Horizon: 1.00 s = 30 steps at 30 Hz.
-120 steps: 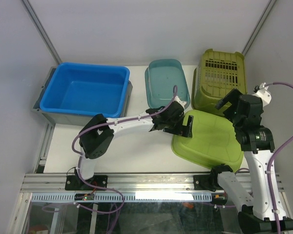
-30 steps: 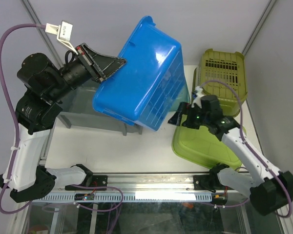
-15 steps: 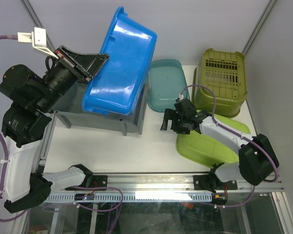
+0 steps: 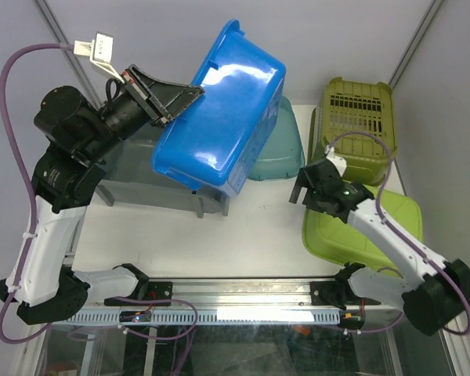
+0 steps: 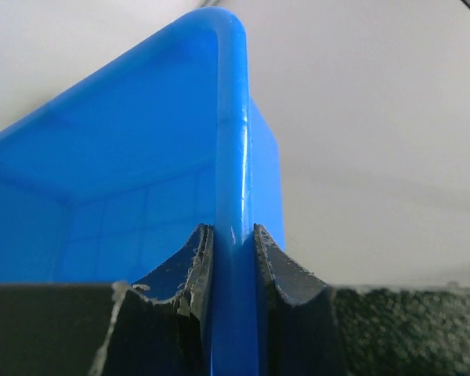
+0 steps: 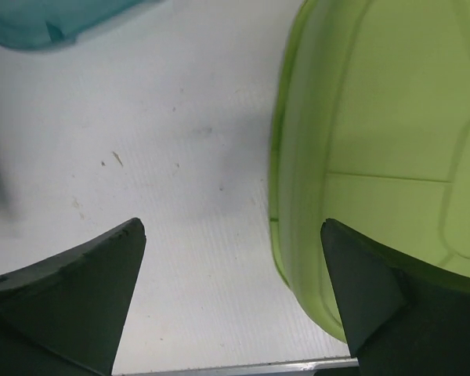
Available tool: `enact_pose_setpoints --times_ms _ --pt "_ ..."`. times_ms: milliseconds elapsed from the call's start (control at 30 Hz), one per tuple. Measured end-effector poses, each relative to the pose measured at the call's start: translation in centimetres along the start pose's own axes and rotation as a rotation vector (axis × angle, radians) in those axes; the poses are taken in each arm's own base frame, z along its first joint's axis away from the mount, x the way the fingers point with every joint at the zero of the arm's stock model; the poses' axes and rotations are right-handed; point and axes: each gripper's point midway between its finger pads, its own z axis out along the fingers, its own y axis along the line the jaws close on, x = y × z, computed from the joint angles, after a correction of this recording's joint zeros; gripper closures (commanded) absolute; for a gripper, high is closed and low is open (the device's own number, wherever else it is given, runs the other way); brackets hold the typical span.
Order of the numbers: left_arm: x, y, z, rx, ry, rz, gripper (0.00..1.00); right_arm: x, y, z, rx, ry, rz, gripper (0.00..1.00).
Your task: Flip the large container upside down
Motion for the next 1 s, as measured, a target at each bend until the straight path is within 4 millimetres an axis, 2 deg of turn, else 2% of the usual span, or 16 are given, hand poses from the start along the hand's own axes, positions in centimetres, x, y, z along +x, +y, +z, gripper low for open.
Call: enact_pose_setpoints --times_ms 100,267,400,500,600,767,867,1000 --pt "0.9 -0.3 0.7 0.048 0.029 -0.059 1.0 -2.9 -1.2 -3.2 -0.004 -0.14 0.059 0.01" --pt "2.8 0.0 1.9 0.094 0.08 -0.16 1.0 -8.5 -4.1 -11.1 -0.048 -0.456 0.233 0.01" --pt "4.3 0.5 2.8 0.119 0.126 -0.256 1.0 -10.5 -7.3 -16.8 -0.066 -0.662 0.369 0.01" --pt "5.6 1.1 3.5 0.137 0.156 -0.331 1.0 -11.3 -9.4 -19.6 -0.056 -0.763 0.439 0.01" --pt "7.1 1.6 4.5 0.161 0.212 -0.422 1.0 -11.9 -10.4 -20.9 -0.028 -0.812 0.463 0.01" --pt "10.2 3.7 6.9 0.153 0.349 -0.521 1.0 -12.6 -10.2 -20.8 0.021 -0.807 0.38 0.01" --pt "11.7 5.4 7.3 0.125 0.417 -0.542 1.0 -13.1 -8.6 -20.4 -0.013 -0.789 0.253 0.02" --pt "12.7 7.4 7.1 0.111 0.501 -0.54 1.0 -13.7 -5.1 -21.0 -0.155 -0.776 0.068 0.02"
